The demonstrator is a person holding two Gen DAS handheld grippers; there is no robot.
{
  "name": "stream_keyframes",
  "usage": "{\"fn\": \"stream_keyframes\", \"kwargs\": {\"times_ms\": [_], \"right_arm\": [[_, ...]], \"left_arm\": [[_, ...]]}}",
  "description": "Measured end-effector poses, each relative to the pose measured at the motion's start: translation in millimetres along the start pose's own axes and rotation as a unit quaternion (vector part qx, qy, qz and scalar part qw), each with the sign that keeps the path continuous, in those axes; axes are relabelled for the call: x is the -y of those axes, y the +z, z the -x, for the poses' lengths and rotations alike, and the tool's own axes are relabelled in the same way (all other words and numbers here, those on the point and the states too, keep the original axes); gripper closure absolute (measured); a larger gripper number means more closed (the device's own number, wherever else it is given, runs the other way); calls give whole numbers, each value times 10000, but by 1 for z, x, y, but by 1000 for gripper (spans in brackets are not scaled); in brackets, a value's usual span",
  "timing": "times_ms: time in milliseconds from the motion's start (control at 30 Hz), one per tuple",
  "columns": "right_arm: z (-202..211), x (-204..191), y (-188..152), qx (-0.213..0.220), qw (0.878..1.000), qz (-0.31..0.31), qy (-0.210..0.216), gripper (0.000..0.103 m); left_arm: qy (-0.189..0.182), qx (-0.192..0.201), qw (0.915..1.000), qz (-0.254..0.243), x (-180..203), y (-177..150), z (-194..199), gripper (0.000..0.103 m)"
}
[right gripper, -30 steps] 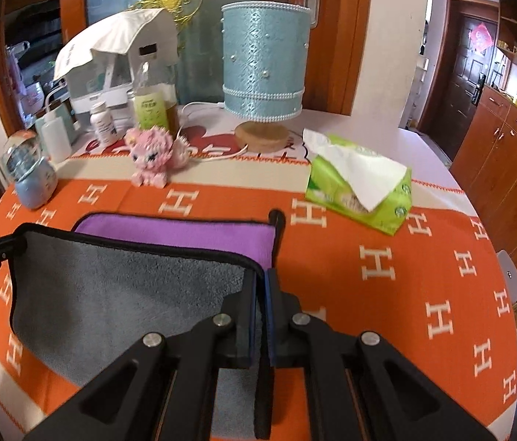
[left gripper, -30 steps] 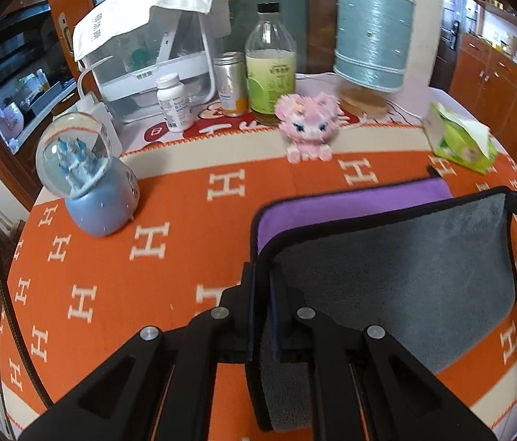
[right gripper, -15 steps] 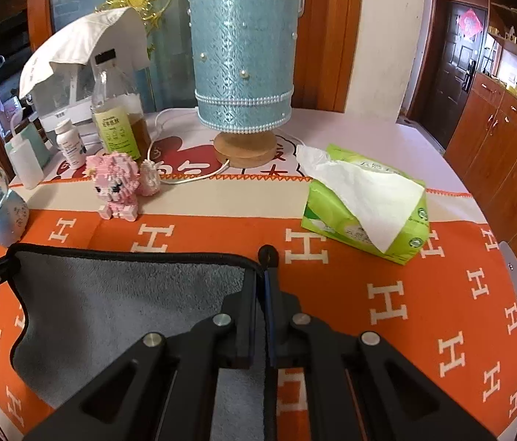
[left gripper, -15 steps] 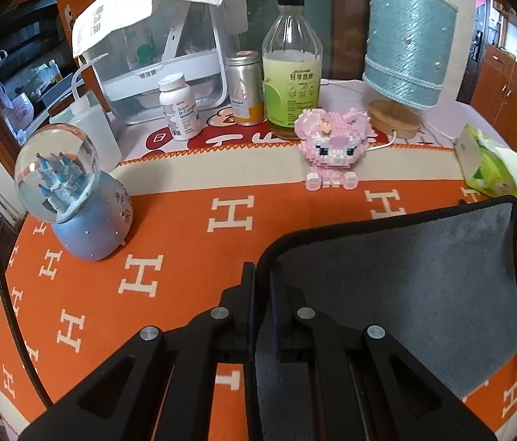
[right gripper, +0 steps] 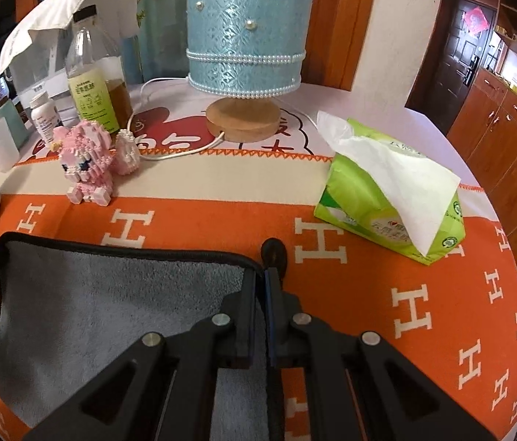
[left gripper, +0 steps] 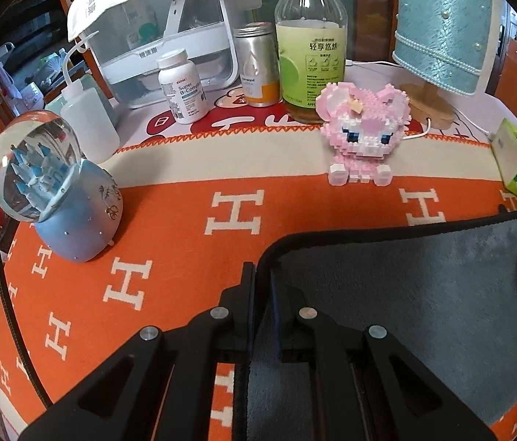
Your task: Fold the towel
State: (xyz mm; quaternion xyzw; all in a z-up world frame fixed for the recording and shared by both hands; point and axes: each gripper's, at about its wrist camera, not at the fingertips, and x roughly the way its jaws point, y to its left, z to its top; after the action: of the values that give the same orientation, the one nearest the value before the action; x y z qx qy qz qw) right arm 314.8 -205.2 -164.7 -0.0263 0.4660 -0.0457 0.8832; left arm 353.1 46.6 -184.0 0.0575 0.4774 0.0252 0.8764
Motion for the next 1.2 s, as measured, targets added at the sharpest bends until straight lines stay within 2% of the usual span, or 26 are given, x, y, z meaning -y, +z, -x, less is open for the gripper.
{"fn": "stream_keyframes", "kwargs": {"times_ms": [67, 100, 133, 200, 233, 333, 400, 567, 767, 900, 967, 1200], "right_arm": [[-3, 1, 2, -38, 10000, -34, -19, 95], [-5, 1, 2, -95, 9999, -50, -36, 90], [-7, 1, 3, -161, 9998, -79, -73, 88], [-8, 3, 5, -225, 9995, -146, -139, 79], [-5, 4, 6, -191, 9995, -173, -160, 78], [5, 4, 6, -71, 9998, -163, -112, 74], [11, 3, 5, -34, 9998, -152, -112, 74], [34, 2, 4, 23, 9998, -201, 69, 74], [65, 0, -2, 23, 9993, -302, 199, 73], [93, 4, -10, 47, 9984, -476, 302, 59], [110, 5, -15, 113, 9979, -528, 352, 54], [168, 4, -35, 322, 9973, -527, 408, 52]], "left_arm": [[38, -4, 10000, 9, 1, 0, -3, 94], [79, -22, 10000, 21, 1, 1, -4, 88], [118, -46, 9999, 45, 1, 1, -6, 74], [205, -71, 9997, 149, -1, 1, -6, 57], [244, -52, 9995, 214, -2, 1, -5, 48], [213, -12, 9991, 362, -7, 1, 2, 28], [212, 21, 9990, 391, -9, 1, 10, 21], [-4, 121, 9990, 437, -13, -1, 37, 14], [-206, 394, 9985, 322, -8, -9, 88, 13], [-398, 507, 9972, 370, -10, -15, 124, 1], [-475, 625, 9960, 420, -12, -21, 144, 1], [-588, 842, 9934, 508, -20, -45, 206, 1]]}}
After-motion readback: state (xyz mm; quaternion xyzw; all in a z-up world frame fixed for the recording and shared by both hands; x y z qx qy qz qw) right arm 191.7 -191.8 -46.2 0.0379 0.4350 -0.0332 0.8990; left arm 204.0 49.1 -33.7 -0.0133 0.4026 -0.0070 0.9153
